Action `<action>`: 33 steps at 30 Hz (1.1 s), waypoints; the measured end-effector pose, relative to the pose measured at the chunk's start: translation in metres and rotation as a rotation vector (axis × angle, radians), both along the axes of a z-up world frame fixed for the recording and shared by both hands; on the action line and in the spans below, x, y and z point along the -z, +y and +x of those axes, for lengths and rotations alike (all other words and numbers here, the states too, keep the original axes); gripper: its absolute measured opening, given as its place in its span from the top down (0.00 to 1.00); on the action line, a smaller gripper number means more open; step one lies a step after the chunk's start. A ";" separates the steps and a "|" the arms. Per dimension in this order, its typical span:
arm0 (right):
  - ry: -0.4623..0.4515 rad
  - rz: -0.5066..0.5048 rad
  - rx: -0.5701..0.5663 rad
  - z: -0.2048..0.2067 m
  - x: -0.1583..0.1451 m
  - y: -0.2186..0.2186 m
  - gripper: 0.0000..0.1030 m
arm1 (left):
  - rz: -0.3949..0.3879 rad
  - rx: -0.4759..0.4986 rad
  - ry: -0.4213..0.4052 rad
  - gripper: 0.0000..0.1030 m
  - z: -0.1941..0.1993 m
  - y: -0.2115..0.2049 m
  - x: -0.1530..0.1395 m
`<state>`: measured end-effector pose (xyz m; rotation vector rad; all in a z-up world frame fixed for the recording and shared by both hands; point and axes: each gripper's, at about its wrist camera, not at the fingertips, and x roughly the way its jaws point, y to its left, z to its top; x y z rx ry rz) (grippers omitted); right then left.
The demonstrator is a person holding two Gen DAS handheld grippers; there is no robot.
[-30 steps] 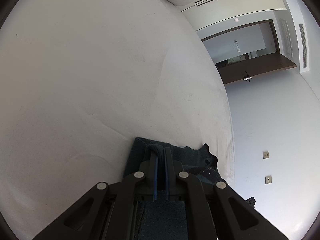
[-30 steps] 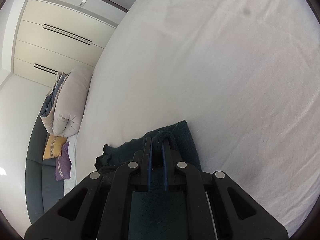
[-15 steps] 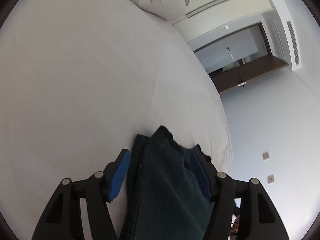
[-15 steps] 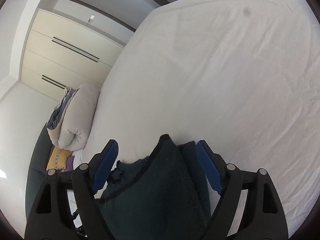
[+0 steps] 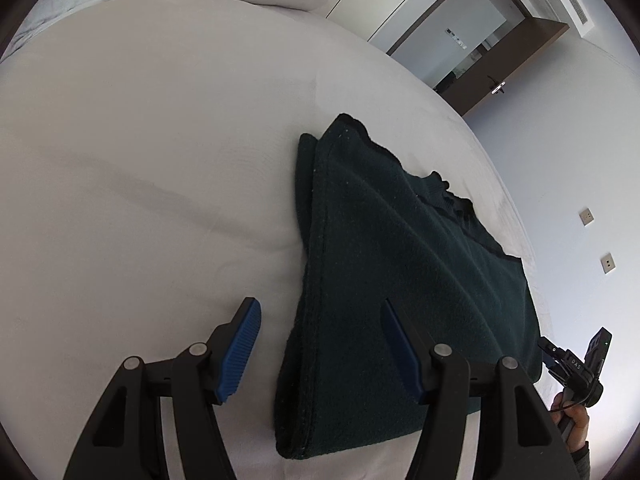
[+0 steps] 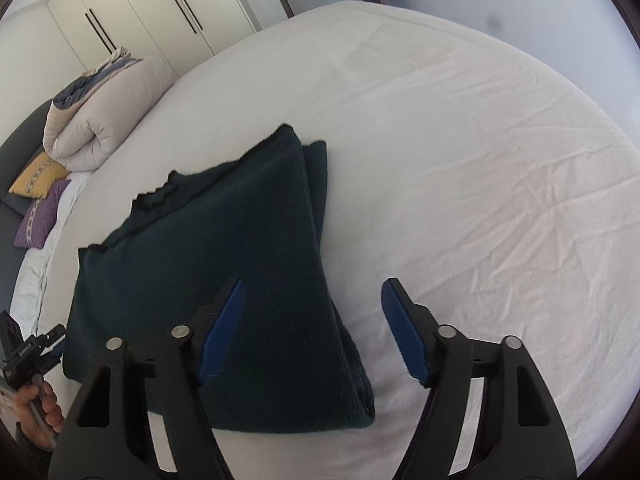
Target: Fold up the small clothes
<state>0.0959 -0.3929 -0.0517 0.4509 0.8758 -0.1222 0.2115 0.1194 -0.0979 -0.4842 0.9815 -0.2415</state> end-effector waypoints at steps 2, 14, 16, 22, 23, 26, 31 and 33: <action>0.032 0.002 -0.015 -0.021 0.012 0.000 0.62 | 0.036 0.005 0.009 0.39 0.002 -0.002 0.004; 0.039 -0.012 0.022 -0.027 0.011 0.000 0.89 | 0.182 0.037 -0.008 0.88 -0.011 -0.016 0.000; 0.030 0.000 0.041 -0.029 0.010 -0.003 0.89 | 0.175 0.027 -0.013 0.89 -0.016 -0.011 0.001; 0.032 0.087 0.082 -0.030 0.033 -0.018 0.90 | 0.129 0.011 -0.006 0.89 -0.017 0.000 0.010; 0.025 0.087 0.085 -0.031 0.029 -0.017 0.90 | 0.134 0.013 -0.008 0.89 -0.017 -0.001 0.009; 0.006 0.059 0.091 -0.035 0.024 -0.014 0.89 | 0.134 0.023 -0.014 0.86 -0.015 -0.002 0.012; 0.012 0.146 0.095 -0.038 0.028 -0.026 0.66 | 0.033 0.055 -0.031 0.52 -0.022 0.009 0.005; -0.001 0.126 0.128 -0.046 0.017 -0.025 0.43 | 0.021 0.020 -0.055 0.38 -0.029 0.017 -0.002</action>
